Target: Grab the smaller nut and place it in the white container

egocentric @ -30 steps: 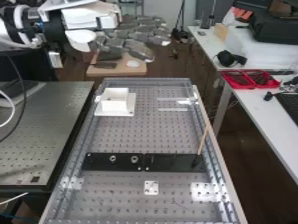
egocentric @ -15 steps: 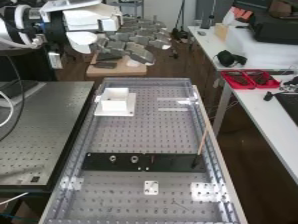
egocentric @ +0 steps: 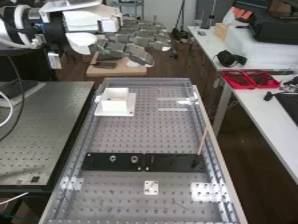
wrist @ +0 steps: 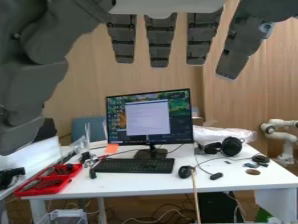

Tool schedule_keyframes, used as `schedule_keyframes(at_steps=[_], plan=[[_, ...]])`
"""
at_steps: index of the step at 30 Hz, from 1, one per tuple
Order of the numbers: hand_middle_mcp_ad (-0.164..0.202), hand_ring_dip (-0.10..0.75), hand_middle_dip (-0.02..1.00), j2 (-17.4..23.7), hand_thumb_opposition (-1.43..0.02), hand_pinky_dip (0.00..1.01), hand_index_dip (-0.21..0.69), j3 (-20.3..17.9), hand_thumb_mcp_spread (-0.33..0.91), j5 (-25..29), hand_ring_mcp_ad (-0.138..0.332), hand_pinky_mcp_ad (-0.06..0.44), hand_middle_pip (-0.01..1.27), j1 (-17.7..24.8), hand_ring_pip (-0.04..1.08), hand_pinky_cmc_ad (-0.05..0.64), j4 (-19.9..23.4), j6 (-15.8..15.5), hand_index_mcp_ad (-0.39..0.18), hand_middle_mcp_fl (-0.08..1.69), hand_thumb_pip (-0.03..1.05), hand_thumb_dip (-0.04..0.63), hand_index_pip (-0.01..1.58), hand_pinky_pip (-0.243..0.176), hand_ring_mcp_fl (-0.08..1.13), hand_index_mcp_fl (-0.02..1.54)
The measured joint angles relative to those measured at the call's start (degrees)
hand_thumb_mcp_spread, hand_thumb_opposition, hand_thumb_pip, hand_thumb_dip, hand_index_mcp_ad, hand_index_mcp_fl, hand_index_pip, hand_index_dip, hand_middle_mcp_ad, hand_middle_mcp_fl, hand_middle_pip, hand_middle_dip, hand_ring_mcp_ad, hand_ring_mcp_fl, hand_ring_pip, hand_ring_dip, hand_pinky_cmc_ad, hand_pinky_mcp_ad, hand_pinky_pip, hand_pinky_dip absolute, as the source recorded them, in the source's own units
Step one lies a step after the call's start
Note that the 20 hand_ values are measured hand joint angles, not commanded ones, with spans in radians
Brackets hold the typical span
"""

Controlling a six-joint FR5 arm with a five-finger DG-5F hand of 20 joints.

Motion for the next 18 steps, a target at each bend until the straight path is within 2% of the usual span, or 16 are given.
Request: schedule_keyframes(at_steps=[18], plan=[[0.068, 0.066, 0.2, 1.41, -0.7, 0.45, 0.075, -1.58, 0.22, 1.49, 0.182, 0.29, 0.14, 0.51, 0.12, 0.365, 0.95, 0.07, -0.096, 0.02, 0.44, 0.084, 0.12, -0.096, 0.01, 0.07]])
